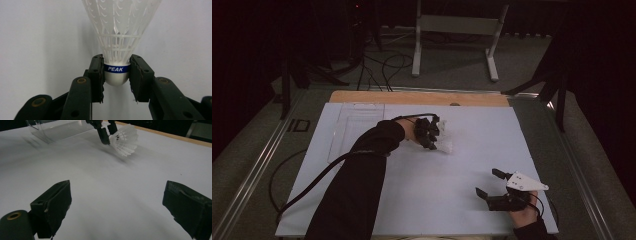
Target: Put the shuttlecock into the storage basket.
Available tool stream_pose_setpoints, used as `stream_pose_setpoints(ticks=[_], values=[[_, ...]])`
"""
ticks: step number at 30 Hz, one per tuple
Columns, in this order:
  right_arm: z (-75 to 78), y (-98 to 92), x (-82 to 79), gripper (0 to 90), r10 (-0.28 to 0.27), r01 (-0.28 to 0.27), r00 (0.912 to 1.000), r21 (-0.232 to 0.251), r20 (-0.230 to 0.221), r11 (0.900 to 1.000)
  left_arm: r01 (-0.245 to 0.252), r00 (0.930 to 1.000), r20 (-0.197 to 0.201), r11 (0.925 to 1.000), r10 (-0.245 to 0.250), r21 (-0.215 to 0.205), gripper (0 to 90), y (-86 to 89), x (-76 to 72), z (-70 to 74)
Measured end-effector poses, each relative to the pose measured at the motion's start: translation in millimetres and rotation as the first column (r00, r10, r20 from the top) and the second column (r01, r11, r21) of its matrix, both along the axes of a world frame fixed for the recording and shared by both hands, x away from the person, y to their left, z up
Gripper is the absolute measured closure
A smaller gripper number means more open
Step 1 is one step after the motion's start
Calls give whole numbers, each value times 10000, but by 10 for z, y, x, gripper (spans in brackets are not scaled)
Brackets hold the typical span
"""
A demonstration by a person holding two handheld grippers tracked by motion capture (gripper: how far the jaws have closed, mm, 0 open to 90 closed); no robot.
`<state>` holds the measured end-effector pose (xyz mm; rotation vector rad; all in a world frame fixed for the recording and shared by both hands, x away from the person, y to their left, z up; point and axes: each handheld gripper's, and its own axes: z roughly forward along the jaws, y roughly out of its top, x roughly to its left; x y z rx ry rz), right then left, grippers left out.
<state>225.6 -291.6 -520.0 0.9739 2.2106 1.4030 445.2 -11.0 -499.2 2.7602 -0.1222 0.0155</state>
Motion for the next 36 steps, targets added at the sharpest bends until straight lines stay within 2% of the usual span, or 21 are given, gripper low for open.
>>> stream_pose_setpoints(ticks=[1,3,6,7,9,13,15,16,18,19,22,24,25,26,27,28,32,33,35,36], values=[[0,1,0,86,-8,8,10000,-6,-4,10000,-122,9997,-226,9999,121,-44,662,1,-12,31],[2,2,-2,86,-14,14,10000,-14,-2,10000,-129,9997,-189,9999,128,-23,661,1,-48,79],[4,3,-3,86,-28,28,10000,-17,6,10000,-215,9991,-367,9998,214,-15,661,2,-93,153],[5,4,-3,86,-32,32,10000,-24,2,10000,-384,9980,-504,9993,384,2,661,0,-114,180],[3,4,-2,86,-36,36,10000,-34,0,10000,-435,9982,-411,9990,436,34,662,6,-156,231],[7,-1,-3,104,-77,78,9999,-67,74,9999,-833,9947,-583,9963,843,190,662,29,-222,320],[7,1,-3,104,-91,92,9999,-75,56,9999,-1050,9930,-515,9942,1062,242,662,40,-270,349],[8,2,-4,104,-106,107,9999,-94,58,9999,-1023,9927,-605,9943,1040,313,662,48,-284,355],[8,4,-3,104,-100,100,9999,-74,46,9999,-1191,9895,-765,9917,1225,477,662,70,-314,371],[8,5,-4,104,-114,115,9999,-98,62,9999,-1332,9854,-1006,9899,1376,492,662,88,-337,378],[11,4,-5,104,-164,165,9998,-110,109,9998,-1586,9790,-1193,9852,1654,644,662,118,-362,406],[11,4,-6,104,-204,207,9997,-182,153,9996,-1828,9719,-1408,9816,1888,546,662,143,-383,445],[12,5,-6,104,-204,208,9996,-193,176,9996,-1868,9711,-1403,9808,1930,562,662,151,-394,465],[13,5,-5,103,-197,201,9997,-212,175,9996,-2028,9663,-1515,9780,2079,488,662,161,-412,480],[12,8,-6,101,-225,230,9996,-270,194,9994,-2012,9642,-1663,9784,2064,478,662,175,-422,498],[11,11,-5,100,-226,233,9995,-318,217,9992,-2030,9645,-1618,9779,2085,501,662,184,-431,512],[17,16,-9,99,-217,225,9995,-344,243,9992,-2492,9493,-1856,9673,2538,480,662,232,-467,597],[17,15,-10,99,-220,228,9995,-336,243,9992,-2438,9520,-1805,9690,2470,401,661,251,-487,627],[18,11,-9,99,-202,210,9995,-300,246,9993,-2719,9428,-1870,9611,2761,484,661,278,-513,672],[19,10,-9,99,-215,222,9995,-298,247,9993,-2729,9434,-1823,9609,2770,475,661,285,-519,681]])
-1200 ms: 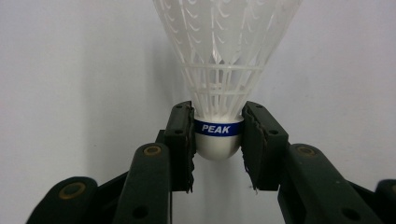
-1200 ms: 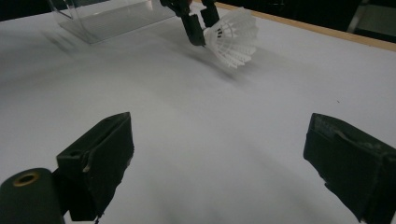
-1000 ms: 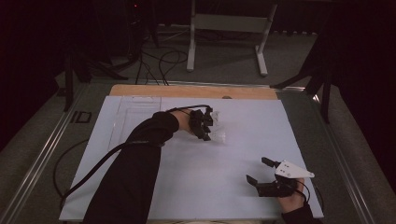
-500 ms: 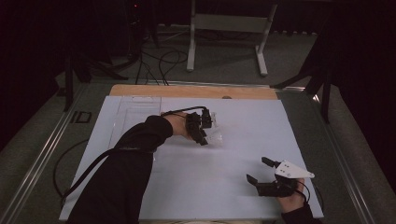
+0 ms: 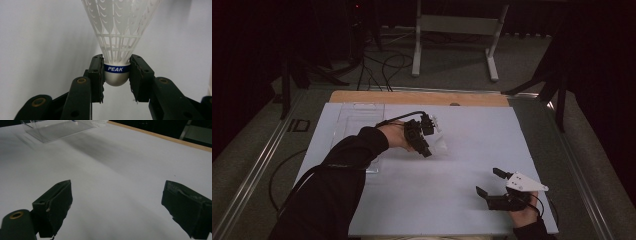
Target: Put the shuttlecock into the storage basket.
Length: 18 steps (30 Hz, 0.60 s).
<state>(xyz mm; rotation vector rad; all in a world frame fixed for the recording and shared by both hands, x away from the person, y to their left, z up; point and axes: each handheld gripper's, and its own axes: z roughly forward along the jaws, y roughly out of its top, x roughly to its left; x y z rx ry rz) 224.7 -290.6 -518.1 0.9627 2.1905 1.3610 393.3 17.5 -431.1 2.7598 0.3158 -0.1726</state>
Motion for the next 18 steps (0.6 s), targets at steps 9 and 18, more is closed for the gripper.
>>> stream_pose_setpoints(ticks=[9,18], values=[[4,0,-2,99,-15,15,10000,47,15,10000,-577,9983,-101,9979,580,279,662,161,-61,108],[25,7,-13,93,-35,34,9999,43,110,10000,-1055,9944,4,9938,1055,348,661,347,-105,235]])
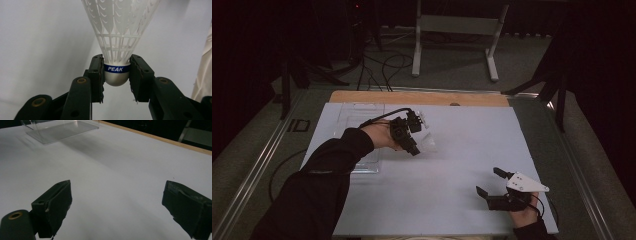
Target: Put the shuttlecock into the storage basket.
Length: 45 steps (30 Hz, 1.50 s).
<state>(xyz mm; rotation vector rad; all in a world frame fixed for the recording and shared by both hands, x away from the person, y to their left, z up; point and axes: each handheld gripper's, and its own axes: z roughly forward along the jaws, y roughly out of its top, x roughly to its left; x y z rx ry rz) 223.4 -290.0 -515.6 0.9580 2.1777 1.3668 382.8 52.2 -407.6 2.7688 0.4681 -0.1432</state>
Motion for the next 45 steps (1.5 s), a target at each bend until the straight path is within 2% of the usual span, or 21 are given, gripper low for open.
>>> stream_pose_setpoints(ticks=[1,7,13,18,20,23,28,29,36,40,45], values=[[0,1,0,92,29,-29,10000,-16,37,10000,-41,9999,-92,10000,41,11,661,23,-4,9],[8,9,-7,87,47,-47,9999,-68,104,10000,-291,9995,87,9995,290,136,661,169,-33,84],[12,6,-7,87,33,-33,9999,-24,139,10000,-693,9976,99,9975,692,163,661,344,-64,185],[19,6,-13,87,104,-105,9999,97,125,9999,-840,9964,162,9962,836,235,661,481,-92,246],[19,13,-15,86,132,-132,9997,-21,210,9999,-1057,9944,95,9941,1055,240,661,539,-95,267],[21,24,-22,86,165,-163,9995,-68,258,9998,-1329,9909,267,9907,1322,287,661,635,-101,302],[21,30,-24,86,174,-172,9995,-70,257,9998,-1659,9856,363,9861,1654,110,661,795,-112,397],[21,31,-24,86,169,-167,9995,-87,267,9998,-1854,9819,403,9826,1849,93,661,832,-116,421],[24,36,-25,87,156,-153,9995,-112,272,9998,-2350,9704,599,9720,2341,86,661,1029,-170,507],[22,33,-25,86,154,-154,9996,5,249,9999,-2849,9569,631,9585,2837,109,661,1154,-199,528],[21,38,-24,87,185,-184,9995,-63,272,9998,-3551,9322,791,9348,3533,97,661,1323,-231,547]])
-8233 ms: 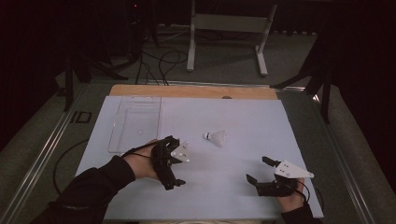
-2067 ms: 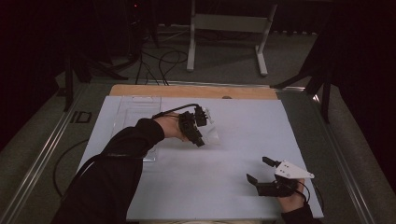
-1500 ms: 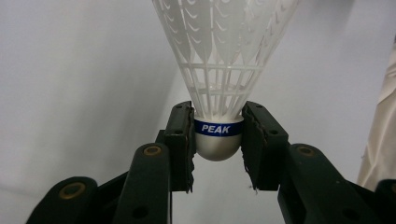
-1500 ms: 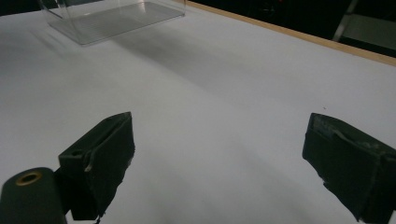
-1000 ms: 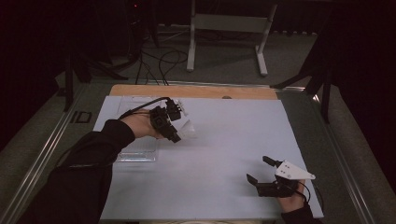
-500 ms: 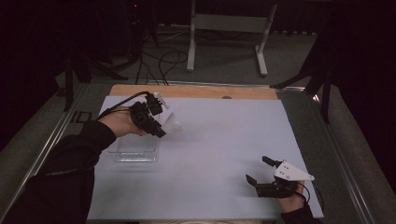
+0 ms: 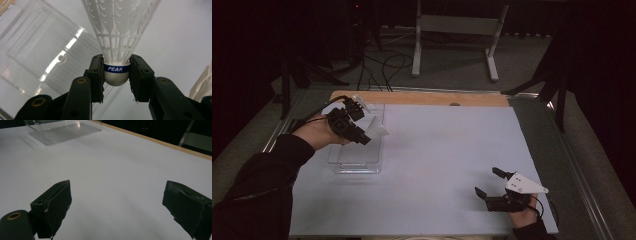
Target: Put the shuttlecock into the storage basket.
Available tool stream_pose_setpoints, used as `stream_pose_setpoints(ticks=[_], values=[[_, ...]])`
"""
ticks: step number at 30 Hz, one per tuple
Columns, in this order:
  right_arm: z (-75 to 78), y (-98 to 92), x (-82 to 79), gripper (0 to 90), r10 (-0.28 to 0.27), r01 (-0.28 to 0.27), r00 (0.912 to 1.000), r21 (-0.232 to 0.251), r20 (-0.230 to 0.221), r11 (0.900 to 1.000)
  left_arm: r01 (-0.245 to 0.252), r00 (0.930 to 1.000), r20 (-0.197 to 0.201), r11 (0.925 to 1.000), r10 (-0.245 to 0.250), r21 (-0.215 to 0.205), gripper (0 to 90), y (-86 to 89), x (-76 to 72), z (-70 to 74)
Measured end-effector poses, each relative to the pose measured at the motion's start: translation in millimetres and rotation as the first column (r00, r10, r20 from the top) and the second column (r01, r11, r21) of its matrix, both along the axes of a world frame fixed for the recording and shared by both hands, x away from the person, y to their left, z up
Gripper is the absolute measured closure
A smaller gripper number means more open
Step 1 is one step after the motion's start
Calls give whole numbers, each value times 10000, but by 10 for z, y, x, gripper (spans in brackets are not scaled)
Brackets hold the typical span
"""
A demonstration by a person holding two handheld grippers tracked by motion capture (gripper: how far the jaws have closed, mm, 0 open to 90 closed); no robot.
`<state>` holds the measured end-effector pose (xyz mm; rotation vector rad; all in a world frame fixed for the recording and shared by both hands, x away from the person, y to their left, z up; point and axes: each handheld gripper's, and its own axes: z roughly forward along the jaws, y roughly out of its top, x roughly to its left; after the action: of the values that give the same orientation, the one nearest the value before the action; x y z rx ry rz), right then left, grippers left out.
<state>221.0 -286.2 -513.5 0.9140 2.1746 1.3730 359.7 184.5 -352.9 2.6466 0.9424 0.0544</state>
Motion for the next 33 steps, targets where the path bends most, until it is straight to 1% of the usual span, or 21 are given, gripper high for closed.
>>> stream_pose_setpoints(ticks=[4,6,10,11,12,13,14,15,16,17,19,20,22,23,27,28,29,30,31,32,33], values=[[0,1,0,87,-11,11,10000,-16,-5,10000,-144,9998,123,9997,146,-182,662,117,-32,27],[-3,2,2,87,-15,15,10000,1,-11,10000,-420,9990,138,9990,422,-151,661,173,-42,26],[-6,1,4,87,-16,16,10000,4,-23,10000,-677,9976,107,9976,679,-155,661,266,-90,9],[-7,3,5,87,-19,19,10000,4,-25,10000,-823,9965,112,9964,826,-205,661,286,-95,5],[-6,4,4,86,-22,22,10000,-13,-21,10000,-1113,9938,49,9936,1114,-195,661,325,-101,-6],[-4,5,2,87,4,-4,10000,-13,-16,10000,-1204,9927,72,9926,1205,-180,661,339,-103,-10],[-4,5,1,87,3,-3,10000,-11,-15,10000,-1528,9882,37,9879,1529,-249,661,380,-110,-34],[-4,5,1,87,3,-3,10000,-11,-15,10000,-1528,9882,37,9879,1529,-249,661,380,-110,-34],[0,2,-1,87,5,-5,10000,-31,4,10000,-1862,9823,158,9819,1868,-331,661,429,-129,-84],[-1,-1,1,87,1,-1,10000,-17,-11,10000,-1996,9797,102,9791,2001,-388,661,451,-139,-111],[-5,2,4,87,-2,2,10000,-18,-45,10000,-2263,9736,179,9726,2275,-525,661,498,-158,-159],[-5,2,4,87,-2,2,10000,-18,-45,10000,-2263,9736,179,9726,2275,-525,661,498,-158,-159],[-11,11,6,87,35,-35,10000,-46,-85,10000,-2649,9634,275,9626,2668,-573,661,553,-176,-223],[-11,13,6,87,41,-41,10000,-65,-85,10000,-2703,9620,222,9608,2721,-613,661,569,-178,-241],[-13,12,6,87,53,-54,9999,-59,-122,10000,-3283,9434,277,9424,3305,-645,661,656,-190,-312],[-14,11,7,87,58,-59,9999,-60,-124,10000,-3507,9355,257,9348,3524,-556,661,680,-190,-333],[-16,11,9,87,75,-76,9999,-71,-113,9999,-3536,9342,311,9341,3553,-489,661,690,-194,-346],[-17,12,10,87,76,-77,9999,-79,-107,9999,-3655,9294,323,9292,3676,-553,661,710,-198,-367],[-18,13,9,87,65,-65,9999,-58,-142,10000,-3719,9271,307,9269,3736,-499,661,718,-199,-381],[-19,14,10,87,62,-63,9999,-66,-136,10000,-3780,9242,451,9253,3791,-320,661,722,-207,-400],[-19,13,10,87,62,-64,9999,-94,-133,9999,-3808,9231,448,9240,3820,-345,661,728,-210,-411]])
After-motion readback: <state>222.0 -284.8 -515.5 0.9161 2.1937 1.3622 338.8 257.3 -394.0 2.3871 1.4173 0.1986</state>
